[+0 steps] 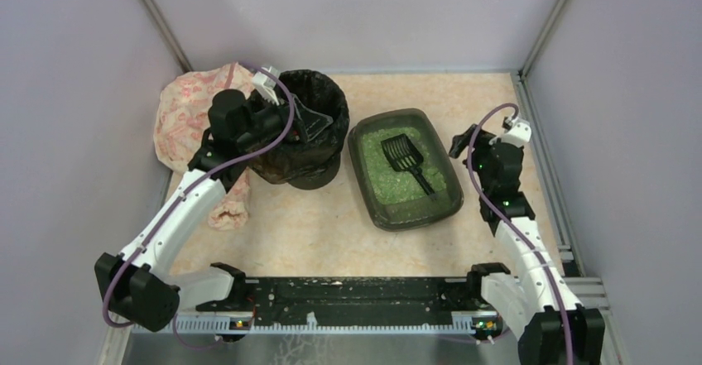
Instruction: Clean the litter box
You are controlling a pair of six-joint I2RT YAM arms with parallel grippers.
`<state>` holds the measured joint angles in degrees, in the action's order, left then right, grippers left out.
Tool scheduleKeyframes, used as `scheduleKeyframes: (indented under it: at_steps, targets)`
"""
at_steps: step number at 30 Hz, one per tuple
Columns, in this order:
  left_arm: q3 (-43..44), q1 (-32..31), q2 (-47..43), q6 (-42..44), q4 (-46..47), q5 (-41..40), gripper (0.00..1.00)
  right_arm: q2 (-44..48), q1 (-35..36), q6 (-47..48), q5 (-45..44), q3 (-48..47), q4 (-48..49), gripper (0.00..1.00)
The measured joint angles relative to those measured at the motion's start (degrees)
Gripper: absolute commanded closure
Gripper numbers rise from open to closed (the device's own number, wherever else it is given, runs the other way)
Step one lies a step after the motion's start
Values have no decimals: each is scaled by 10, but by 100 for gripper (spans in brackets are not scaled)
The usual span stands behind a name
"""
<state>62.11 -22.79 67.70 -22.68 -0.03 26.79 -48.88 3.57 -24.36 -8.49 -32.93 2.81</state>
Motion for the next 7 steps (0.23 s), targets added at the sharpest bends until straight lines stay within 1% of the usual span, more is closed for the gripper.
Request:
scheduleKeyframes:
  at_steps: [7]
  targets:
    - [0, 0, 3, 1, -11, -18, 14, 1, 0, -7, 29, 25, -11, 9]
